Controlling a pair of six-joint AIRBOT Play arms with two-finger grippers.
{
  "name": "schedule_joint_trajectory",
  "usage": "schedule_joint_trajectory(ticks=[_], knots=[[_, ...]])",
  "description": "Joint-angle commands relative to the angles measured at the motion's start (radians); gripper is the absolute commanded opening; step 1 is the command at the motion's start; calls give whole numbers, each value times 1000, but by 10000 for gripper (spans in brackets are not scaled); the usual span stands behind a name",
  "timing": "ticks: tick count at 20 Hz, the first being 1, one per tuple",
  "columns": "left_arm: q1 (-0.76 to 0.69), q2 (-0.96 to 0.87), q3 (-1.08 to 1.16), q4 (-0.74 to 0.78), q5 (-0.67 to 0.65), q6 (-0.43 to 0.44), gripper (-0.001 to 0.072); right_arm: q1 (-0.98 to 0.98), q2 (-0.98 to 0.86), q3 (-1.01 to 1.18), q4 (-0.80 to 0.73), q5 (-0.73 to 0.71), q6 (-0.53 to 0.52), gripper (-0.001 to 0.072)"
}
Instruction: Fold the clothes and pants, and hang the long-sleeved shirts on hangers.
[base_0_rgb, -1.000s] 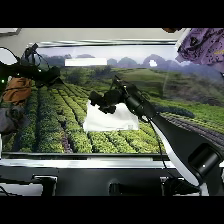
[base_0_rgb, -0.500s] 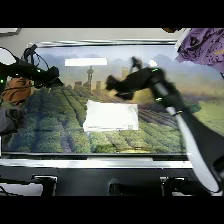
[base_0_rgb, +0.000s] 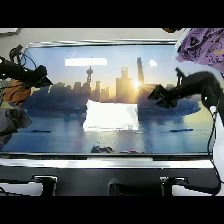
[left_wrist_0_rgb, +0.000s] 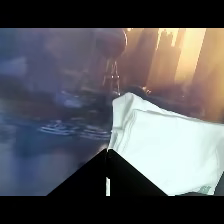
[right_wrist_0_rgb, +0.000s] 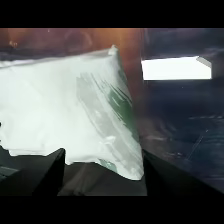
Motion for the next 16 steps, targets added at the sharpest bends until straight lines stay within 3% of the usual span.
schedule_joint_trajectory(ticks=[1, 6, 10, 12, 14, 15, 16], knots=[[22, 4, 1, 0, -3, 1, 19, -20, -60, -175, 154, 80, -218, 545], [23, 3, 1, 1, -3, 53, 19, 51, -179, -223, 220, 163, -339, 527], [23, 3, 1, 1, -3, 93, 18, 103, -219, -223, 227, 261, -359, 488], [23, 3, 1, 1, -3, 94, 19, 122, -225, -223, 230, 287, -359, 379], [23, 3, 1, 1, -3, 94, 19, 128, -224, -221, 243, 273, -358, 135], [23, 3, 1, 1, -3, 94, 19, 128, -217, -215, 249, 260, -358, 61], [23, 3, 1, 1, -3, 94, 19, 127, -206, -201, 248, 249, -358, 39]])
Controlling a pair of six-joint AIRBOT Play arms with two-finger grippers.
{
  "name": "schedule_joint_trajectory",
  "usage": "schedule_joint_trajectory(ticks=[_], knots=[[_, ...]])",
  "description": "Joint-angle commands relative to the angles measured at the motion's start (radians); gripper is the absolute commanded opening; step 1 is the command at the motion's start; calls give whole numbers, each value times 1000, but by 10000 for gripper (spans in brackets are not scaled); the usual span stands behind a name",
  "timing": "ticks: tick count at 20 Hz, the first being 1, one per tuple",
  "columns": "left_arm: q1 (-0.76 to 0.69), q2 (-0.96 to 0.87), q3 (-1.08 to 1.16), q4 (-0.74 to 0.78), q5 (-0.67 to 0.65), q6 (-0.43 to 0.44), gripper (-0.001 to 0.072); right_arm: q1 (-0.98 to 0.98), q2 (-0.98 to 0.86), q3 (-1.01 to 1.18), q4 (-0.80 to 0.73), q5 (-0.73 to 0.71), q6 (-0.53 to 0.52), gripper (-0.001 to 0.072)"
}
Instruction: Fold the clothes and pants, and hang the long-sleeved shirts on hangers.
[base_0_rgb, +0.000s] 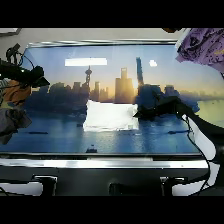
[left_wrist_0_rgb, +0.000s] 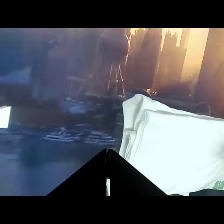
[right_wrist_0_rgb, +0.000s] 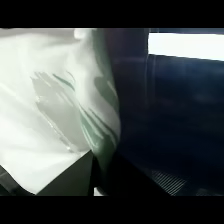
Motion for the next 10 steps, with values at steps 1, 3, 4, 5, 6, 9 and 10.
schedule_joint_trajectory(ticks=[1, 3, 4, 5, 6, 9, 10], knots=[[1, 1, 1, 0, 0, 5, 18, 10, 19, 43, 14, -14, -4, 30], [1, 0, 1, 4, 0, 5, 18, 10, 28, 139, -24, -32, 59, 30], [1, 1, 1, 13, 0, 5, 18, 10, 28, 199, -54, -34, 102, 30], [1, 0, 1, 22, -5, 5, 18, 10, 28, 255, -86, -34, 134, 30], [1, 0, 1, 27, -7, 5, 18, 10, 27, 315, -124, -34, 172, 30], [1, 0, 1, 34, -7, 5, 18, 2, 27, 461, -252, -32, 300, 30], [1, 0, 1, 34, -7, 5, 18, -8, 27, 500, -271, -41, 335, 30]])
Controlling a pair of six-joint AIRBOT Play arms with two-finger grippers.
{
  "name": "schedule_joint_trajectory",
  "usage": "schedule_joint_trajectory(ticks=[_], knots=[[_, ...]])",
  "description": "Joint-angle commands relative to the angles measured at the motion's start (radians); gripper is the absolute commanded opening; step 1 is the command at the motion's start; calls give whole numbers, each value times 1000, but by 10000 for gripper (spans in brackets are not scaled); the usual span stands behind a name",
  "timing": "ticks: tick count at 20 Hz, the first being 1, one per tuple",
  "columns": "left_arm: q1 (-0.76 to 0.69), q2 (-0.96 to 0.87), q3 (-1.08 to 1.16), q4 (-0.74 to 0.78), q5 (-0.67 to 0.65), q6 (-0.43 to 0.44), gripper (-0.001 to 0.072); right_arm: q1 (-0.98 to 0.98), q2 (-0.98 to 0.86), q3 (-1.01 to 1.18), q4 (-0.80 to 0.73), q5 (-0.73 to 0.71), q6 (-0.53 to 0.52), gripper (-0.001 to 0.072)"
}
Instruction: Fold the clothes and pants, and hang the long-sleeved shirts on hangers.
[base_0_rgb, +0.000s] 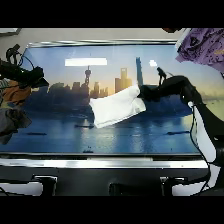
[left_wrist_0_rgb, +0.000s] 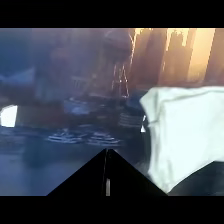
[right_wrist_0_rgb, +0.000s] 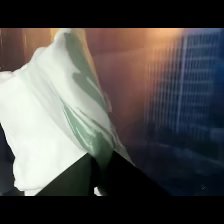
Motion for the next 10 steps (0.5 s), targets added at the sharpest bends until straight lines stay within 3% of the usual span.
schedule_joint_trajectory(ticks=[1, 6, 10], knots=[[1, 0, 1, 9, -2, 0, 18, -32, 2, 159, -114, -16, 162, 30], [1, 0, 1, 9, -2, 0, 18, -181, 2, 301, -121, -53, 255, 30], [7, 0, 1, 10, -2, 0, 18, -308, 2, 391, -215, -58, 365, 29]])
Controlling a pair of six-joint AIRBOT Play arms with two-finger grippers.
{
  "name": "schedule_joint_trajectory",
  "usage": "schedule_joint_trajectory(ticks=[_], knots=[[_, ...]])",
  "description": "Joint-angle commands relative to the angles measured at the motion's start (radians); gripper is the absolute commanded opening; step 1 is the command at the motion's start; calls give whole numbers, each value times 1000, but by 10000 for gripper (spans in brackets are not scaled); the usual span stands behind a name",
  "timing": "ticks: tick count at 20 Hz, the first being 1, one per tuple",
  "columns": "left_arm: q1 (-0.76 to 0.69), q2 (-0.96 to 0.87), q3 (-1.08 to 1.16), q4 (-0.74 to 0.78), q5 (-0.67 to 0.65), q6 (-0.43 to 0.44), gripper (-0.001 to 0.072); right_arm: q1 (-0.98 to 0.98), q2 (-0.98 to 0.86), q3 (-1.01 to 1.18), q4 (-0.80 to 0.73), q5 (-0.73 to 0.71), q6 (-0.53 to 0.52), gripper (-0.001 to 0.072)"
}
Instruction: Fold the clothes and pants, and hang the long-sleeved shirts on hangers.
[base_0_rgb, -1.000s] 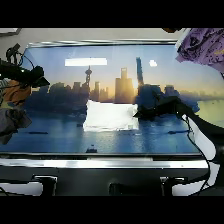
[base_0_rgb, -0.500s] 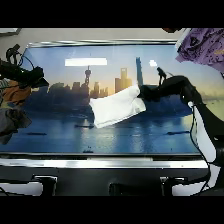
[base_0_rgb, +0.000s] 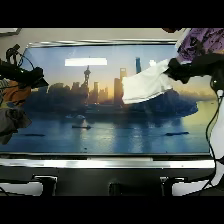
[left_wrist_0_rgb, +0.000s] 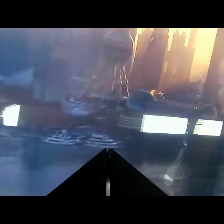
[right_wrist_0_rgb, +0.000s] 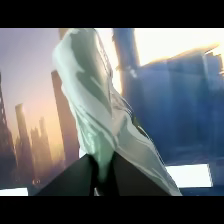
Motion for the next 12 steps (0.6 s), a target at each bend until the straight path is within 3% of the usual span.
schedule_joint_trajectory(ticks=[1, 6, 12], knots=[[5, 0, 1, 1, 0, 0, 18, -119, 1, 86, -103, -6, 118, 29], [5, 0, 1, 12, 0, 0, 18, -283, 14, 111, -247, -52, 205, 30], [5, 1, 1, 74, -61, 0, 18, -420, 27, 65, -584, -280, 241, 28]])
